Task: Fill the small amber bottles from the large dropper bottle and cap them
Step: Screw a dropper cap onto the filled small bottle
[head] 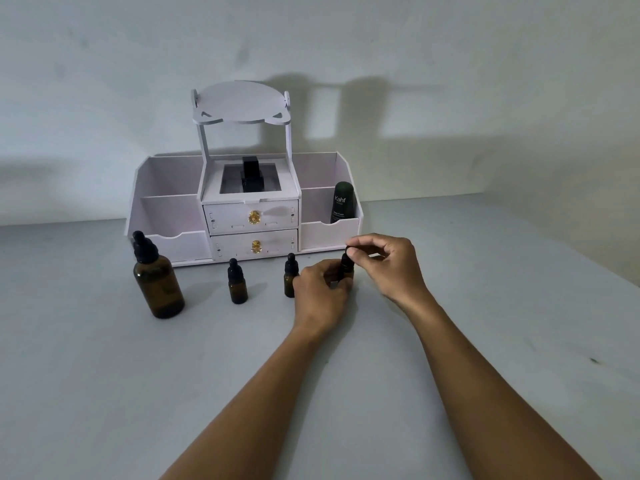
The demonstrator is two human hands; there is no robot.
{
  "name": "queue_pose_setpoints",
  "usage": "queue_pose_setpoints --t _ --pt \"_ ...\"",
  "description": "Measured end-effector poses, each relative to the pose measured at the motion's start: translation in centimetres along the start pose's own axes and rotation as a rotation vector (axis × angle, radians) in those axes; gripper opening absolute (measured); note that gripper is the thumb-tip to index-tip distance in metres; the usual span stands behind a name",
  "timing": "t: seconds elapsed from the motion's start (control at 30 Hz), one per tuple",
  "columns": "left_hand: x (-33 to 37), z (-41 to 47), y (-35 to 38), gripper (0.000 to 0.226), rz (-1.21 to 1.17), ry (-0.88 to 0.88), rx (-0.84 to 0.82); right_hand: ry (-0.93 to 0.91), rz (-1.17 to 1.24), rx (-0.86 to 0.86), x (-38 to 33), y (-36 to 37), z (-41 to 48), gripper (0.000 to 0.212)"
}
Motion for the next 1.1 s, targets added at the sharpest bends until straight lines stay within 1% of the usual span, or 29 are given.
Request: queue_pose_setpoints --t 0.07,0.2,0.33,0.43,0.5,0.57,0.67,0.73,0.8,0.9,1.03,1.1 --pt "0.0 -0.03 -0.02 0.031 0.01 0.003 0.007 0.007 0.007 0.025 0.21 -0.2 0.04 0.008" --pt "-0.04 -0.08 -0.1 0.032 -0.002 -0.006 0.008 0.027 0.076 0.026 0.53 -0.24 0.03 0.015" --pt "0.0 -0.13 -0.04 0.032 0.004 -0.003 0.004 0.017 0.02 0.01 0.54 -0.11 -0.06 0.01" --pt "-0.04 -0.12 0.0 0.032 0.002 -0.009 0.009 0.032 0.065 0.047 0.71 -0.42 -0.04 0.008" --pt "-0.01 -0.14 0.01 0.032 -0.003 -0.012 0.007 0.055 0.102 0.03 0.92 -0.13 -0.02 0.012" --pt "0.08 -0.23 0.02 0.032 -0.002 -0.01 0.003 0.053 0.078 0.005 1.0 0.18 -0.12 0.012" --pt "0.05 -0.29 0.07 0.032 0.007 -0.01 -0.003 0.05 0.04 0.031 1.01 -0.1 -0.25 0.005" --pt "0.1 -0.33 0.08 0.032 0.014 -0.008 -0.003 0.045 0.043 0.044 0.96 -0.27 -0.28 0.012" --pt "0.11 -0.29 0.06 0.032 0.012 -0.009 0.0 0.062 0.086 0.034 0.99 -0.11 -0.28 0.013" --pt "0.16 -0.32 0.08 0.034 0.011 -0.009 -0.002 0.068 0.08 0.011 1.03 0.08 -0.35 0.011" --pt "0.11 -0.33 0.08 0.033 0.01 -0.014 -0.004 0.078 0.052 0.04 1.07 -0.21 -0.29 0.002" --pt "0.09 -0.25 0.03 0.032 0.016 -0.01 0.0 0.074 0.035 0.036 1.04 -0.13 -0.23 0.004"
Point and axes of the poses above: each hand's wrist, its own z-axis towards the middle knuckle, its own y-axis out of the palm, x = y × z, the point moved 8 cm from there along z, towards the middle knuckle, and after that the axes turned 9 degrees about -y, right-handed, at the moved point
